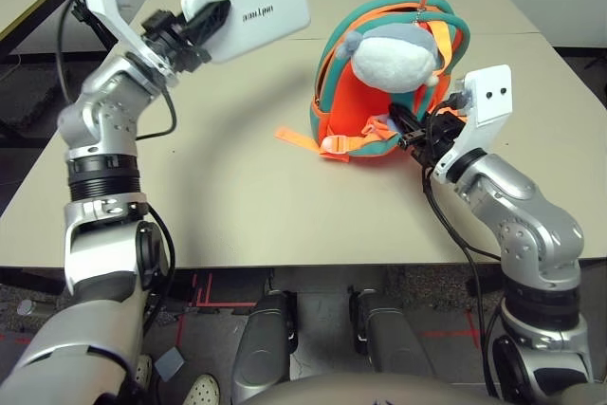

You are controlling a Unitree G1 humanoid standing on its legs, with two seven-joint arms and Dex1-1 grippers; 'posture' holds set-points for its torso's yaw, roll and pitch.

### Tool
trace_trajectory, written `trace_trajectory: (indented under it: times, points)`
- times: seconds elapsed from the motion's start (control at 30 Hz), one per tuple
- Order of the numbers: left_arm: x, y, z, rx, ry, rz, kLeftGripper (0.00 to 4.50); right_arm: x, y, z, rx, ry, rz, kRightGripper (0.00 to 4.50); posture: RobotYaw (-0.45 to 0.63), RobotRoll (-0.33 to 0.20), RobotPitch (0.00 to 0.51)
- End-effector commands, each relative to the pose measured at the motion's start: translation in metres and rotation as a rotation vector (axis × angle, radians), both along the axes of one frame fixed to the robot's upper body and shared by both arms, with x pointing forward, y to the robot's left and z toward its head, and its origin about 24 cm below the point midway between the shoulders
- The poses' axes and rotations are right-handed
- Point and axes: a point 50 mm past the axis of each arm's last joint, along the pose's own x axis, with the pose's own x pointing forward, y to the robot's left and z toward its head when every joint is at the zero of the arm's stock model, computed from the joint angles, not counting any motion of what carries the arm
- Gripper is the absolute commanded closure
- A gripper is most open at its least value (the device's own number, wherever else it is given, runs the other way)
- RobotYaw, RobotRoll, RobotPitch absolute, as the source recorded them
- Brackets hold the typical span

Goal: Put the pencil case into the backpack and zip it.

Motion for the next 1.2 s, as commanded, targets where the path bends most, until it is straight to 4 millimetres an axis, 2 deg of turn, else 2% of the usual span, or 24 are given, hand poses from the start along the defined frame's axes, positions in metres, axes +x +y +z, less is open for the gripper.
trace_trajectory:
  times: [0.03,0.2,0.4,0.6,0.87,1.2]
  points:
    - [-0.011,-0.001,0.025,-0.002,-0.073,-0.086,3.24,0.003,0.003,-0.005,-0.011,0.017,0.015,4.14,-0.10,0.000,0.123]
    - [-0.023,-0.006,0.037,-0.013,-0.056,-0.230,3.24,0.004,0.005,-0.010,-0.018,0.030,0.021,4.14,-0.09,0.000,0.125]
    - [-0.026,-0.010,0.032,0.004,0.000,-0.315,3.24,0.004,0.006,-0.014,-0.021,0.038,0.021,4.14,-0.10,0.000,0.127]
    - [-0.020,-0.024,0.024,0.029,0.039,-0.378,3.24,0.005,0.007,-0.015,-0.019,0.041,0.023,4.14,-0.10,0.000,0.128]
    - [-0.006,-0.044,-0.001,0.157,0.091,-0.394,3.24,0.007,0.006,-0.016,-0.017,0.040,0.017,4.14,-0.11,0.000,0.129]
    - [0.005,-0.071,-0.001,0.300,0.097,-0.496,3.24,0.009,0.004,-0.016,-0.021,0.033,0.011,4.14,-0.11,0.000,0.125]
